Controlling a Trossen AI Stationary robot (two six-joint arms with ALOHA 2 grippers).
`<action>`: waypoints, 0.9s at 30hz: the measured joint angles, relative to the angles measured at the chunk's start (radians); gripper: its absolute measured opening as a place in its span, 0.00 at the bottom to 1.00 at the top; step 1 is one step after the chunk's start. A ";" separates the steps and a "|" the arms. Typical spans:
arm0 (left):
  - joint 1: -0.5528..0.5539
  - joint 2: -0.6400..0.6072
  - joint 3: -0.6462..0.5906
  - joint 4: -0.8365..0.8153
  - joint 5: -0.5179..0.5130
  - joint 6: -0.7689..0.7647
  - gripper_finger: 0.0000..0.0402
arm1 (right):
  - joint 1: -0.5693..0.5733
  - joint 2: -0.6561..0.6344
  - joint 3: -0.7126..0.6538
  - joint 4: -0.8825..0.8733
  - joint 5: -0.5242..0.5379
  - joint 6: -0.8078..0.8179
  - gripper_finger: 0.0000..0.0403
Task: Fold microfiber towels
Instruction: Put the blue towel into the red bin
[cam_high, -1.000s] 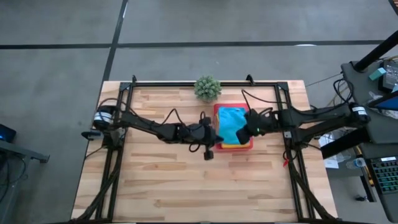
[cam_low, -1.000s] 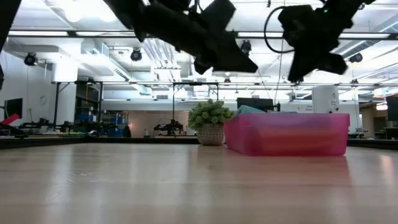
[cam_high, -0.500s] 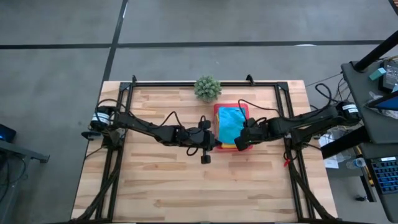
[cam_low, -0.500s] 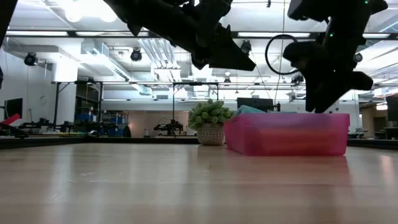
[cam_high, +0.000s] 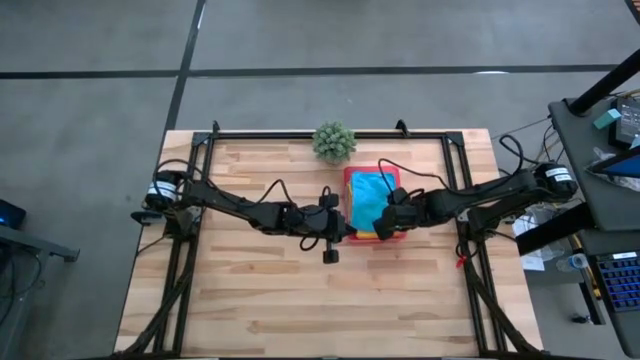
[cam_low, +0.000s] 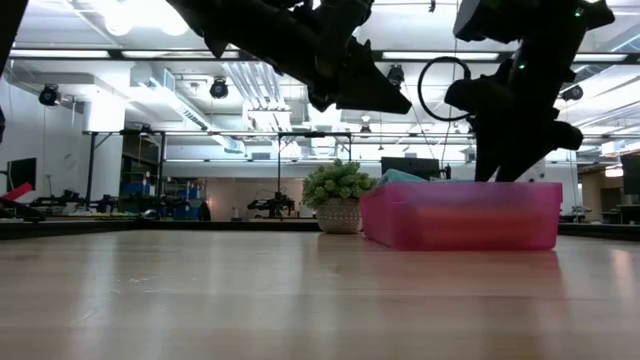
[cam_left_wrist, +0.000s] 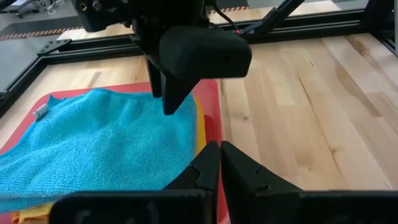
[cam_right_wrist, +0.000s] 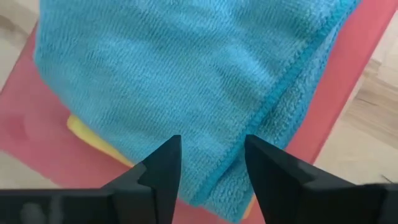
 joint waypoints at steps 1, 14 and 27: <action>0.000 0.000 0.000 0.000 0.000 0.000 0.00 | -0.003 0.005 0.000 0.006 0.003 -0.001 0.41; 0.000 0.000 -0.001 0.000 -0.002 0.000 0.00 | -0.004 0.055 0.007 0.060 0.021 -0.036 0.25; 0.000 0.000 -0.012 0.001 -0.003 -0.005 0.00 | -0.004 -0.002 0.007 0.030 0.019 -0.052 0.02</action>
